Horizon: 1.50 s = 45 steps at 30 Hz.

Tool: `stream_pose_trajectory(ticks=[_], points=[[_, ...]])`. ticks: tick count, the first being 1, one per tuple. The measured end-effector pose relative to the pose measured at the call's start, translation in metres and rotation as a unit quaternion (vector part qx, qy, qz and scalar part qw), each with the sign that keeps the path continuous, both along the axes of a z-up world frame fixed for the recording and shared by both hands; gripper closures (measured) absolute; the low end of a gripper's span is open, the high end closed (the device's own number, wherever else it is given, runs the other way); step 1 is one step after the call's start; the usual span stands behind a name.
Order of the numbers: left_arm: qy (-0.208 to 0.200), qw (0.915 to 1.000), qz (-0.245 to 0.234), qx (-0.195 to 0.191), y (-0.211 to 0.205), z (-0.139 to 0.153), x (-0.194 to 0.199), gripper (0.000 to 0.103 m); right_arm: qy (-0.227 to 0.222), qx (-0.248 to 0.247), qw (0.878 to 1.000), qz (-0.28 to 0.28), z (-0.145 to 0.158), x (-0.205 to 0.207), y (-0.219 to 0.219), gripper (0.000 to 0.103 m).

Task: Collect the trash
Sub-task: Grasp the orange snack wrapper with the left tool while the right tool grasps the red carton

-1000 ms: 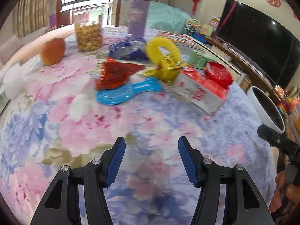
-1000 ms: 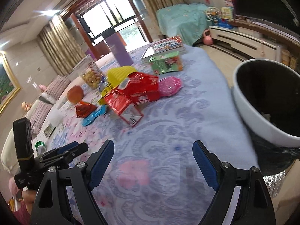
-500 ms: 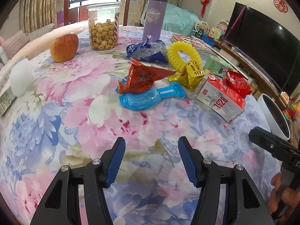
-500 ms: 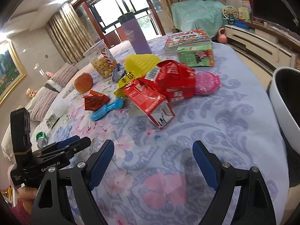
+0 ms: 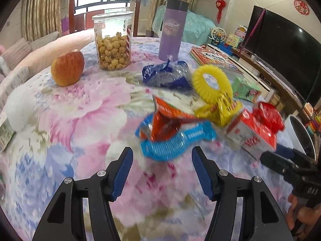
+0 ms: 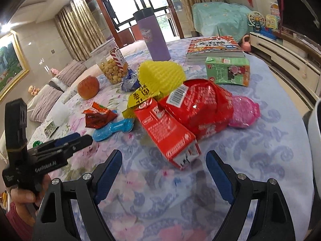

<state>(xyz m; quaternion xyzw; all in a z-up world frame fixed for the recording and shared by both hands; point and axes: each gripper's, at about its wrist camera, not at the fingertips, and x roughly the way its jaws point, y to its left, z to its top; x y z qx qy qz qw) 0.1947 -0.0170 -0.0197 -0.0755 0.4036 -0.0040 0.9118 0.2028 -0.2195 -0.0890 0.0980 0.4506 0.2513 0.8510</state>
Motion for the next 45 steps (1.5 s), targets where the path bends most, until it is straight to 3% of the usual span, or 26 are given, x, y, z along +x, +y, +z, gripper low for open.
stream_pose_trajectory(ticks=[6, 8, 10, 12, 18, 33, 37, 40, 44, 45], points=[[-0.006, 0.9999, -0.001, 0.009, 0.003, -0.007, 0.025, 0.043, 0.003, -0.006, 1.0, 0.009, -0.007, 0.011, 0.009, 0.017], [-0.007, 0.9999, -0.002, 0.01, 0.002, -0.011, 0.03, 0.045, 0.0, -0.012, 1.0, 0.012, -0.009, 0.012, 0.012, 0.021], [-0.006, 0.9999, -0.005, 0.011, 0.002, -0.013, 0.034, 0.069, -0.001, -0.016, 1.0, 0.02, -0.01, 0.012, 0.015, 0.046], [-0.005, 0.9999, -0.005, 0.01, 0.002, -0.016, 0.036, 0.076, 0.006, -0.017, 1.0, 0.025, -0.012, 0.012, 0.017, 0.067], [-0.015, 0.9998, -0.002, 0.009, 0.004, -0.012, 0.025, 0.088, 0.005, 0.002, 1.0, 0.023, -0.01, 0.002, 0.01, 0.068], [-0.029, 0.9991, -0.032, -0.004, -0.017, 0.007, -0.026, 0.089, 0.008, 0.01, 1.0, 0.007, 0.002, -0.035, -0.019, 0.068], [-0.026, 0.999, -0.037, -0.005, -0.021, 0.008, -0.033, 0.089, 0.021, 0.005, 1.0, 0.02, -0.003, -0.035, -0.015, 0.062], [-0.027, 0.9989, -0.038, -0.003, -0.021, 0.011, -0.037, 0.089, 0.019, -0.003, 0.999, 0.029, -0.003, -0.032, -0.008, 0.046], [-0.027, 0.9989, -0.038, -0.001, -0.022, 0.014, -0.04, 0.089, 0.015, -0.01, 0.999, 0.038, -0.006, -0.025, 0.001, 0.046], [-0.027, 0.9989, -0.039, -0.002, -0.022, 0.014, -0.041, 0.089, 0.009, -0.012, 0.999, 0.039, -0.005, -0.024, 0.004, 0.051]])
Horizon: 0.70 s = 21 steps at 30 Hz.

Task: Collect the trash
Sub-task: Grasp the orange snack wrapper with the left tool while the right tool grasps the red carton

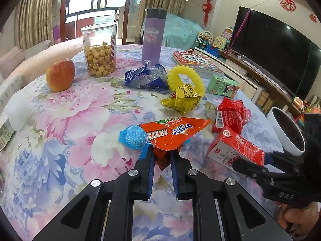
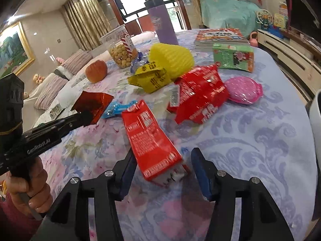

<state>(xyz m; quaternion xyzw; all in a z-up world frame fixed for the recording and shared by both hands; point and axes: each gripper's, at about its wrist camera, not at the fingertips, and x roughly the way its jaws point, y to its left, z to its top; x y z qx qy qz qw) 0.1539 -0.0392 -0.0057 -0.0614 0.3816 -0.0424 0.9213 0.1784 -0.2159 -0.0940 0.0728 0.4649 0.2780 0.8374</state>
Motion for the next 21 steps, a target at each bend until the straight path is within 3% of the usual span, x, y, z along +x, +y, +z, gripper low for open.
stream_pose_trajectory(ticks=[1, 6, 21], points=[[0.0, 1.0, -0.002, -0.001, -0.001, 0.001, -0.001, 0.089, -0.004, -0.004, 1.0, 0.0, 0.0, 0.0, 0.001, 0.061], [-0.004, 0.9997, -0.025, 0.004, -0.018, 0.006, -0.005, 0.089, -0.005, -0.002, 1.0, -0.004, 0.004, -0.007, -0.004, 0.071], [0.005, 0.9921, -0.125, 0.0, -0.095, 0.007, -0.013, 0.089, -0.026, 0.011, 0.995, -0.093, 0.027, -0.043, -0.095, 0.071]])
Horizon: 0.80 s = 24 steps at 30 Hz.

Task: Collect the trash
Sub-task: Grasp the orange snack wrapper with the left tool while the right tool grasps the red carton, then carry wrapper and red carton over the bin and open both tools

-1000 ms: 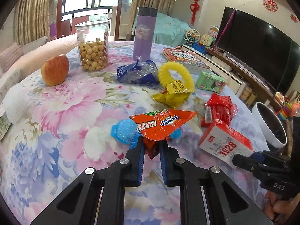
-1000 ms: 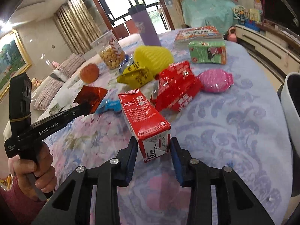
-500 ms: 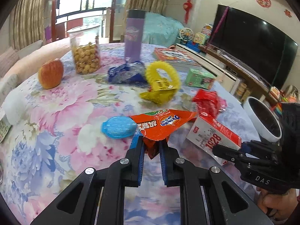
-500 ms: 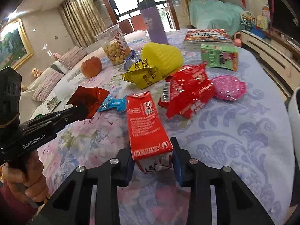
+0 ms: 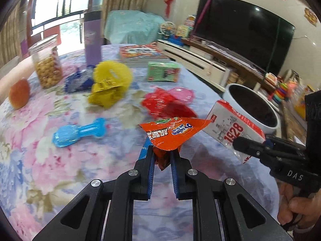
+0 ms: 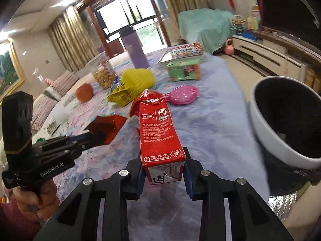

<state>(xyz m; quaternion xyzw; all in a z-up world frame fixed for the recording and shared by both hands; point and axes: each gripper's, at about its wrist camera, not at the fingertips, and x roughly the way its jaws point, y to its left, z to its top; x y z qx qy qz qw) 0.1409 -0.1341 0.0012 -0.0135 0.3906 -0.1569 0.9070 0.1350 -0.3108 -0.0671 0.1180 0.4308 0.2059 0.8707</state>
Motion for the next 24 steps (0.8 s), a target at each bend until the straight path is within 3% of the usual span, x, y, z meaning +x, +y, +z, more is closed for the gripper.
stream_pose_trajectory(ticks=[24], points=[[-0.008, 0.995, -0.098, 0.018, -0.109, 0.004, 0.017, 0.089, -0.013, -0.007, 0.993, -0.113, 0.012, -0.022, -0.109, 0.071]])
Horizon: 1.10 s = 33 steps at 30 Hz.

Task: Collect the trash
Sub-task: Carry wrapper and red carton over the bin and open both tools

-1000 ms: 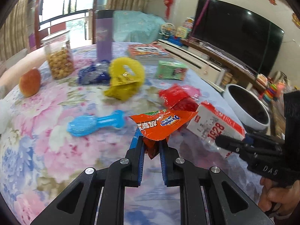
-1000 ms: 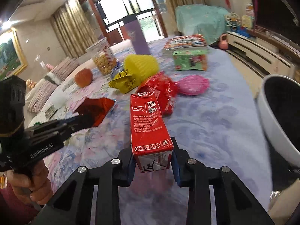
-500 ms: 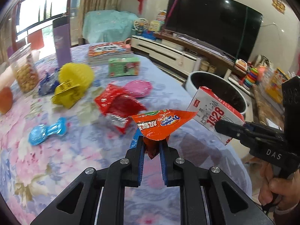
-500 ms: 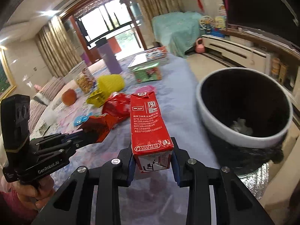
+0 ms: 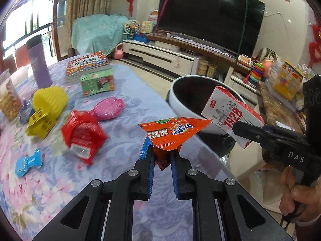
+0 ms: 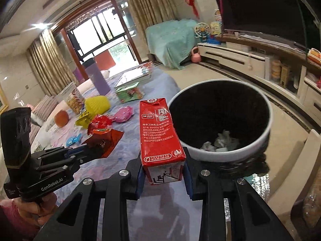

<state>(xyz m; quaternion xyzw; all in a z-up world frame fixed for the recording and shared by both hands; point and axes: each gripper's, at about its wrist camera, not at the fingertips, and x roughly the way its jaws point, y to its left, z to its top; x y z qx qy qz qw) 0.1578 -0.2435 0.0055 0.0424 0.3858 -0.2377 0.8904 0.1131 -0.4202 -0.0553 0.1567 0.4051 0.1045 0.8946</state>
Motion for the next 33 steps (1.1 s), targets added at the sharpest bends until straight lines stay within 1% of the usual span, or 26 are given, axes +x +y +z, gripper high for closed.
stream_pose_trajectory(ticks=[7, 16, 22, 33], points=[[-0.008, 0.9997, -0.022, 0.011, -0.027, 0.001, 0.012, 0.089, 0.002, -0.003, 1.0, -0.022, -0.001, 0.001, -0.023, 0.071], [-0.019, 0.999, -0.036, 0.016, -0.051, 0.003, 0.029, 0.089, 0.005, -0.014, 0.999, -0.035, -0.002, 0.007, -0.043, 0.071], [-0.012, 0.9989, -0.041, 0.017, -0.066, 0.0, 0.042, 0.089, 0.011, -0.022, 0.999, -0.041, -0.004, 0.013, -0.053, 0.071], [-0.015, 0.9981, -0.055, 0.022, -0.093, -0.001, 0.064, 0.088, 0.02, -0.03, 0.998, -0.049, -0.006, 0.027, -0.068, 0.071]])
